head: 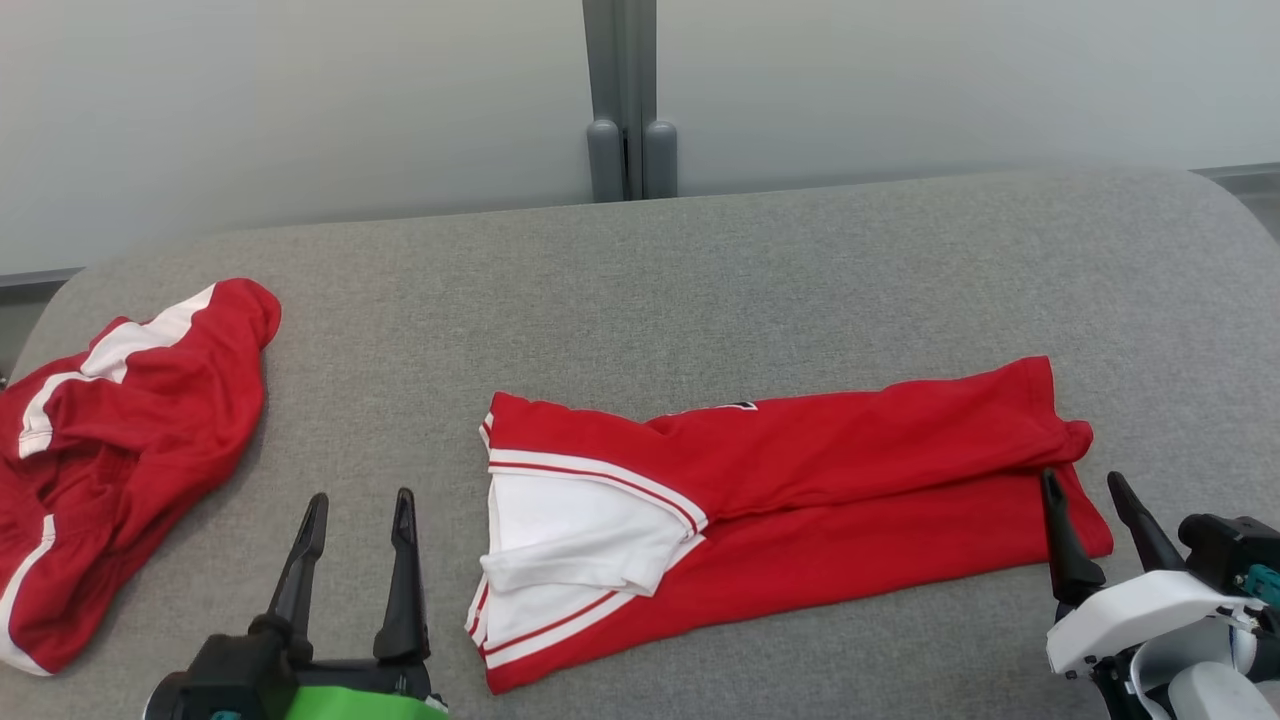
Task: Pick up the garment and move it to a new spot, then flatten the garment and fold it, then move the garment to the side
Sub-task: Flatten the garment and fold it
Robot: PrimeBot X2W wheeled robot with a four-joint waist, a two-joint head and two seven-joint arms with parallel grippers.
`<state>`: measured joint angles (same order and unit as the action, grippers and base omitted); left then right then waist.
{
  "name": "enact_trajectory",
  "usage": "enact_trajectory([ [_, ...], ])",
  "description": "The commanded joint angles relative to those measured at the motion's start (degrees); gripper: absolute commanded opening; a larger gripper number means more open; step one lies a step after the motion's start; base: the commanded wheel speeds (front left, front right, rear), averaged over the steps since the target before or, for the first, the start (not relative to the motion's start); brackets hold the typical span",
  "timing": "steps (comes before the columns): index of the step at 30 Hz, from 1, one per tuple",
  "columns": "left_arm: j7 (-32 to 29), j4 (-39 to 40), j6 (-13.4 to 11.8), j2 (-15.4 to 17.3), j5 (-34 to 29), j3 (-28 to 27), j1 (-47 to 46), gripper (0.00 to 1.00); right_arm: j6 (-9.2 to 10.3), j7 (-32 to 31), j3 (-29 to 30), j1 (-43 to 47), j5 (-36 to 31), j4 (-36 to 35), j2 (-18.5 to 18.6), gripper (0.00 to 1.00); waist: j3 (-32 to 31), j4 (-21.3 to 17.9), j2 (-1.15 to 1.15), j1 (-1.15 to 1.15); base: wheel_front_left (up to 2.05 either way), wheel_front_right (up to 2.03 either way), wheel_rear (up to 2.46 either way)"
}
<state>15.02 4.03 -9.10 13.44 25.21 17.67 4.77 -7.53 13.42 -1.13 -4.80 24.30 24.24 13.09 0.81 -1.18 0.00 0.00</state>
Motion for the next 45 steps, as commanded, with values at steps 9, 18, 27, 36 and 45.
enact_trajectory([
  [9,0.19,-0.10,5.46,-7.05,-14.76,-3.35,5.65,1.00,0.09,1.69,4.07,-1.16,-1.37,4.93,-0.47,1.00,-0.10,3.17,0.00,0.00,0.00,0.00,0.00],
  [18,0.19,-1.56,8.69,-9.40,-18.04,-4.16,5.35,1.00,0.08,-6.79,13.21,-8.36,-5.69,13.91,1.09,1.00,1.37,7.37,0.00,0.00,0.00,0.00,0.00],
  [27,0.19,-3.00,11.57,-10.02,-20.24,-4.57,2.76,1.00,0.08,-11.69,19.26,-12.12,-12.29,19.85,0.51,1.00,4.34,9.56,0.00,0.00,0.00,0.00,0.00],
  [36,0.19,-3.67,12.80,-10.29,-21.15,-5.50,1.56,1.00,0.09,-14.98,22.18,-13.98,-14.65,24.84,-2.08,0.67,6.04,9.55,0.00,0.00,0.00,0.00,0.00],
  [45,0.19,-3.64,13.43,-10.41,-21.74,-5.96,1.44,1.00,0.18,-14.43,22.66,-15.78,-16.86,25.40,1.06,0.00,6.39,8.92,0.00,0.00,0.00,0.00,0.00],
])
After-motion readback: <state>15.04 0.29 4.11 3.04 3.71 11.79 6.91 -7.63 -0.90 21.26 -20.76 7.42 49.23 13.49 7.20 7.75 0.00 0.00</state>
